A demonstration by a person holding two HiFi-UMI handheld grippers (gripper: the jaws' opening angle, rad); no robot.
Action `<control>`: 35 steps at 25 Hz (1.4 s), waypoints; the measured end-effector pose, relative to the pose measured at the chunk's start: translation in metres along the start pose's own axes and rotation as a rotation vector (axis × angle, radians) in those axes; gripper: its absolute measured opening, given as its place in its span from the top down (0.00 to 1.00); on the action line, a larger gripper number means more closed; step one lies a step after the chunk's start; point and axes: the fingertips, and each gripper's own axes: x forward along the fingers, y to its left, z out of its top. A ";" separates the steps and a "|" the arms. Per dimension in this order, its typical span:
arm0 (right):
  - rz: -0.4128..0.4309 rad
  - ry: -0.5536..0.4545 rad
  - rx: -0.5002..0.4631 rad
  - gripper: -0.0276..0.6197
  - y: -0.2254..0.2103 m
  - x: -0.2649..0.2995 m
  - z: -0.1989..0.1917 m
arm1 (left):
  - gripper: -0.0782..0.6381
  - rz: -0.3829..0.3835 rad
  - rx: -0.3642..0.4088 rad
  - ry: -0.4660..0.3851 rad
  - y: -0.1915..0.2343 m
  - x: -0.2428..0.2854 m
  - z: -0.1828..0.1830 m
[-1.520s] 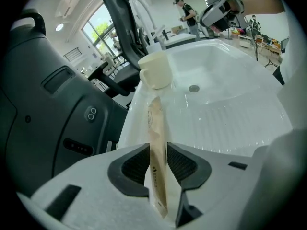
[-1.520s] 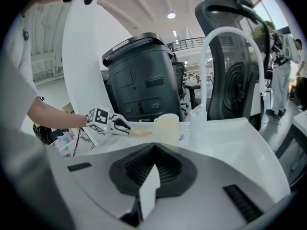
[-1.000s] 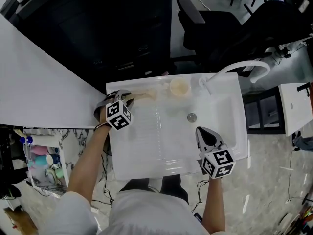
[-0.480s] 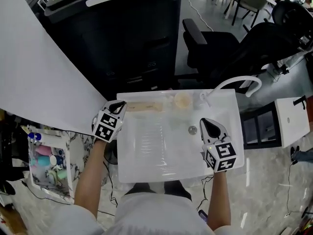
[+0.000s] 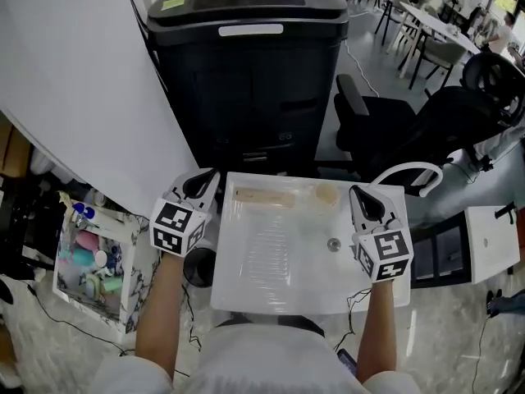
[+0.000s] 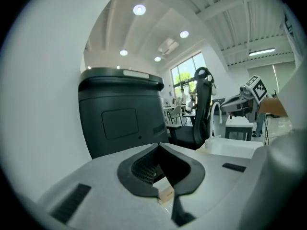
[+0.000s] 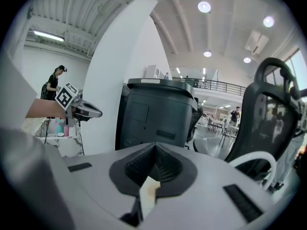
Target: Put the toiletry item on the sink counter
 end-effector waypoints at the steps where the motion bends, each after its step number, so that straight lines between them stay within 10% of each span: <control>1: 0.004 -0.017 -0.006 0.96 0.003 0.000 0.008 | 0.88 0.007 0.004 -0.018 -0.002 -0.007 0.008; 15: 0.037 -0.159 -0.074 0.96 0.033 -0.013 0.079 | 0.88 0.123 0.064 -0.136 0.005 -0.077 0.063; 35: 0.049 -0.177 -0.076 0.96 0.049 -0.016 0.093 | 0.88 0.064 0.142 -0.200 -0.011 -0.086 0.090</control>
